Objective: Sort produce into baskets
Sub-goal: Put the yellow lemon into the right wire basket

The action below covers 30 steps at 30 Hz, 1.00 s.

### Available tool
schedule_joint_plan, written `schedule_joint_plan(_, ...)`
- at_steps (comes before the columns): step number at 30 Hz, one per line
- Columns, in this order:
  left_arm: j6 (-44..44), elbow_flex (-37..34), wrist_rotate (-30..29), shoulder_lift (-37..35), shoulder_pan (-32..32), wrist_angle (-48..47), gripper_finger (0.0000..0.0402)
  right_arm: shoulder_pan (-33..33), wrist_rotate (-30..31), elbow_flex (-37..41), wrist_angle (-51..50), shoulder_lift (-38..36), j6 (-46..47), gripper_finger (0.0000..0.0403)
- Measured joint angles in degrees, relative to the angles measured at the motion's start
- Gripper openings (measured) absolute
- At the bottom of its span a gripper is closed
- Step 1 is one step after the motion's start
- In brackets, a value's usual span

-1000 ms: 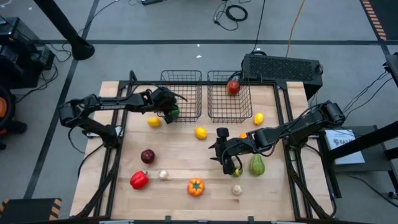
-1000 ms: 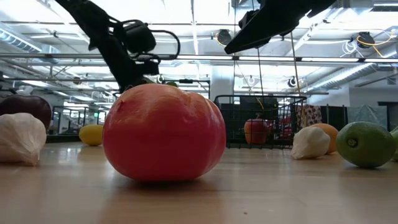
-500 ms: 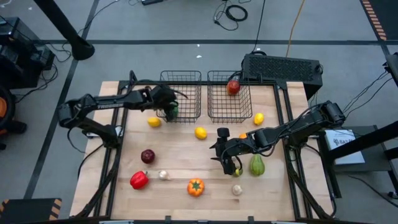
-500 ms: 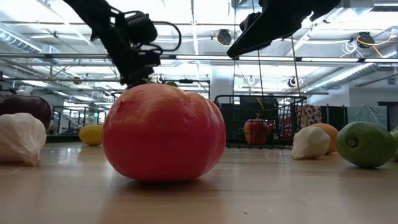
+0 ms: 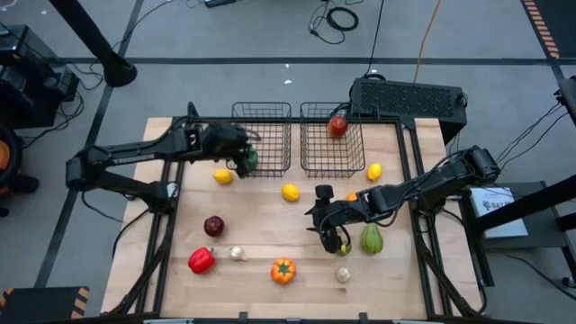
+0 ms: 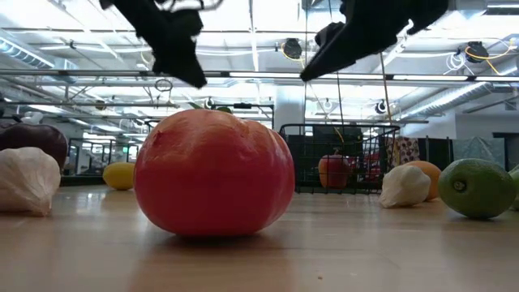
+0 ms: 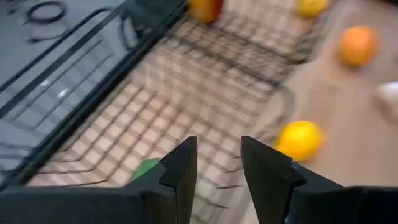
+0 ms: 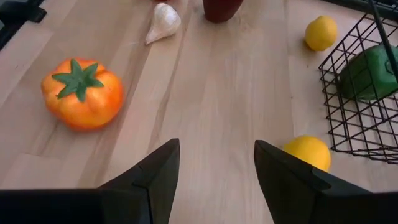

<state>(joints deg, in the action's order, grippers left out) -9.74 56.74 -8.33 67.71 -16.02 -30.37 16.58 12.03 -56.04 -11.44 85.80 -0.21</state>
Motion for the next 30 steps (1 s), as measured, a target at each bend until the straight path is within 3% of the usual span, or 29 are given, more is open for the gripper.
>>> schedule_joint_plan(7, -2.03, 0.01, -5.37, -1.04, 13.8, 0.76, 0.0132, -0.56, -0.01, 3.2, 2.98, 0.04, 0.96, 0.0199)
schedule_joint_plan(15, -1.97, 0.01, -11.89, 0.64, 26.23, 8.09, 0.0132, -1.95, -0.02, 5.82, 5.12, 0.07, 5.34, 0.0199)
schedule_joint_plan(19, -1.93, 0.04, -13.12, 2.49, 29.28, 9.48, 0.0132, -1.95, 0.85, 5.84, 0.65, 0.07, 7.42, 0.0199)
schedule_joint_plan(24, -1.97, 0.04, -16.04, 6.41, 31.02, 10.06, 0.0132, -2.33, 7.75, 5.84, -1.87, 0.07, 10.75, 0.0199)
schedule_joint_plan(30, -1.82, 0.04, -16.08, 11.2, 31.18, 12.31, 0.0132, -3.33, 7.55, 8.88, 11.63, 1.78, 11.5, 0.0199)
